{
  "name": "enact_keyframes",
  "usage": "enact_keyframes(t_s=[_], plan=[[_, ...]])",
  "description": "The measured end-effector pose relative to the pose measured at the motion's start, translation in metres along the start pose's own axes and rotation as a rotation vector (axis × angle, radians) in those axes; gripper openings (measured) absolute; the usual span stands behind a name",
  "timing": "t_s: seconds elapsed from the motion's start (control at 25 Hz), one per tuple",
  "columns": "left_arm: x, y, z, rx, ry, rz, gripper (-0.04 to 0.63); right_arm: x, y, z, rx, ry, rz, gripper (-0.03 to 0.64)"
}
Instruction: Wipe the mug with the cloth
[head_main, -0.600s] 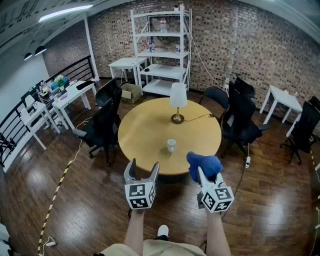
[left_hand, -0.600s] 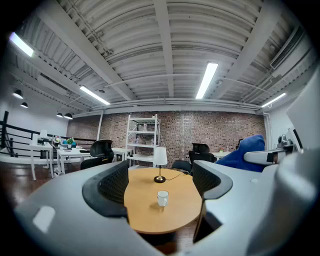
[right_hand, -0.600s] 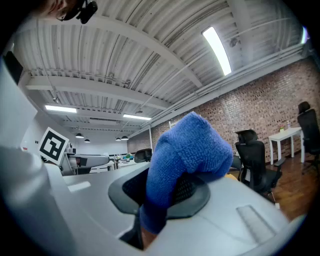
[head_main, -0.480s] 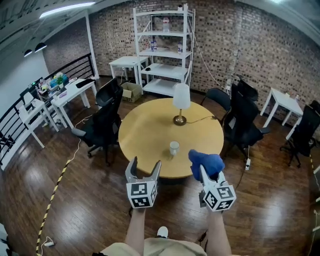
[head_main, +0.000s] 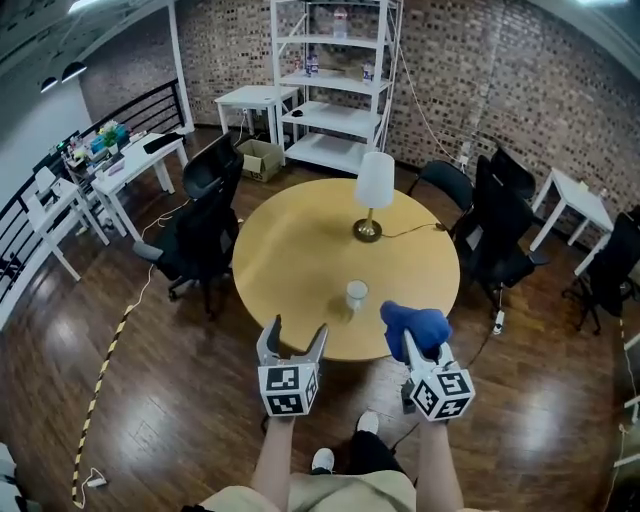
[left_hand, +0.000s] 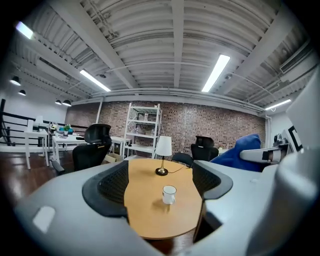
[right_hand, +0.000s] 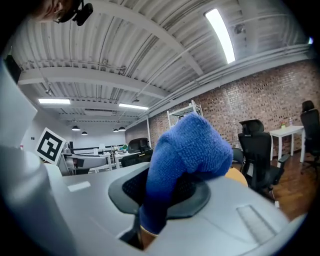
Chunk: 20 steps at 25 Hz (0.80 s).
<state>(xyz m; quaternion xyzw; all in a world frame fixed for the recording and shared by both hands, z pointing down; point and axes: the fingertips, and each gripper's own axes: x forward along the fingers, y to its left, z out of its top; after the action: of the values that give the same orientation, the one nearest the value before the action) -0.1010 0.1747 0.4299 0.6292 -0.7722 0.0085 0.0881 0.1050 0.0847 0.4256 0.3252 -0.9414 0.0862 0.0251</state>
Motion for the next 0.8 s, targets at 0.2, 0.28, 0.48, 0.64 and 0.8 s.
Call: enact_keyframes(t_s=[0.2,0.28,0.48,0.64,0.8], plan=[[0.054,-0.008,-0.019,0.018,0.056,-0.009,0.38,0.043,-0.043,-0.011,0.055,0.014,0.001,0.066],[0.08,-0.01,-0.024,0.019,0.078,0.001,0.38,0.064,-0.062,-0.013,0.069,0.026,0.021,0.066],[0.145,-0.017,-0.052,0.001,0.155,0.002,0.374,0.117,-0.101,-0.012,0.047,0.068,0.1,0.066],[0.184,-0.031,-0.111,-0.013,0.276,0.0,0.348,0.15,-0.139,-0.028,0.052,0.121,0.146,0.066],[0.203,-0.044,-0.173,-0.054,0.412,0.012,0.311,0.177,-0.167,-0.053,0.067,0.19,0.187,0.066]])
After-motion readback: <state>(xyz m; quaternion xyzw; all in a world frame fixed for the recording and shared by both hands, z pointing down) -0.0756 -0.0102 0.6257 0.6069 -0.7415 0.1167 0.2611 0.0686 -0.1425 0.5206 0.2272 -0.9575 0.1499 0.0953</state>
